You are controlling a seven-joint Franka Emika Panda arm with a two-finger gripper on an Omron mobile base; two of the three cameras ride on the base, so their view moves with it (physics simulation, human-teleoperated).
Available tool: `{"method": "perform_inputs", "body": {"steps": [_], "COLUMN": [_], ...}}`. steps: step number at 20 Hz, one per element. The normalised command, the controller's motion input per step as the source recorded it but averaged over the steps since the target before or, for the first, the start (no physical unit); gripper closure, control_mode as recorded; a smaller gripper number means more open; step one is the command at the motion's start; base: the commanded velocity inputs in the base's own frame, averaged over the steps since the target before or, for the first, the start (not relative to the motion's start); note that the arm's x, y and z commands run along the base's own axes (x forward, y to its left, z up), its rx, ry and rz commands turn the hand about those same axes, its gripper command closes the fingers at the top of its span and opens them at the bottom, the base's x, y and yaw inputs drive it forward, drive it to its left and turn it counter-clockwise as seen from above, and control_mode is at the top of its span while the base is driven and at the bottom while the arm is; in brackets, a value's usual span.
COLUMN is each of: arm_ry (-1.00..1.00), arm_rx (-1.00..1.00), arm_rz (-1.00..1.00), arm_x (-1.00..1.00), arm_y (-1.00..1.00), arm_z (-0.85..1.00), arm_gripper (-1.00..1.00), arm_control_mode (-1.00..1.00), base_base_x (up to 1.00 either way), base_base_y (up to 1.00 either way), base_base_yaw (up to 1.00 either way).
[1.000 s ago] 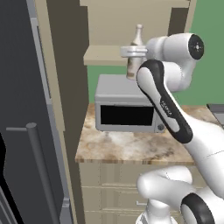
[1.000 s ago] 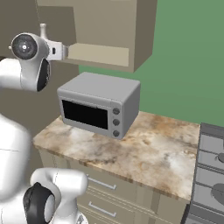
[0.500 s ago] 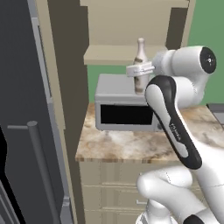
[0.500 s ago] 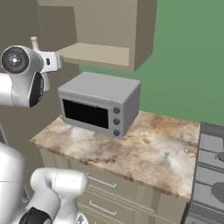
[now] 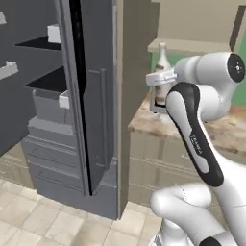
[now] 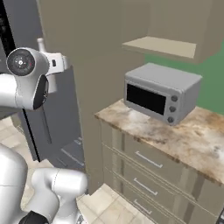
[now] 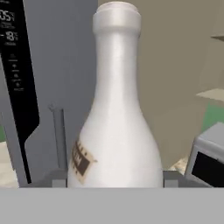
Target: There is a bowl on the dining counter. Grab a lemon wedge from the fridge and place it in the bowl. Then get the liquor bottle and glass cup from the cabinet and place them next to the bowl.
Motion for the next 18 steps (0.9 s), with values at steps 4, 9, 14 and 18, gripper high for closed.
{"method": "perform_inputs", "body": {"steps": [4, 9, 14, 18], "arm_ry": [0.00, 0.00, 0.00, 0.00], "arm_rx": [0.00, 0.00, 0.00, 0.00], "arm_rz": [0.00, 0.00, 0.00, 0.00], "arm_x": [0.00, 0.00, 0.00, 0.00], "arm_y": [0.00, 0.00, 0.00, 0.00], "arm_z": [0.00, 0.00, 0.00, 0.00], "arm_gripper": [1.00, 1.00, 1.00, 1.00], "arm_control_mode": [1.00, 1.00, 1.00, 1.00], "base_base_x": [-1.00, -0.92, -0.36, 0.69], "base_base_y": [0.20, 0.51, 0.58, 0.50], "base_base_yaw": [0.78, 0.75, 0.69, 0.40]}}
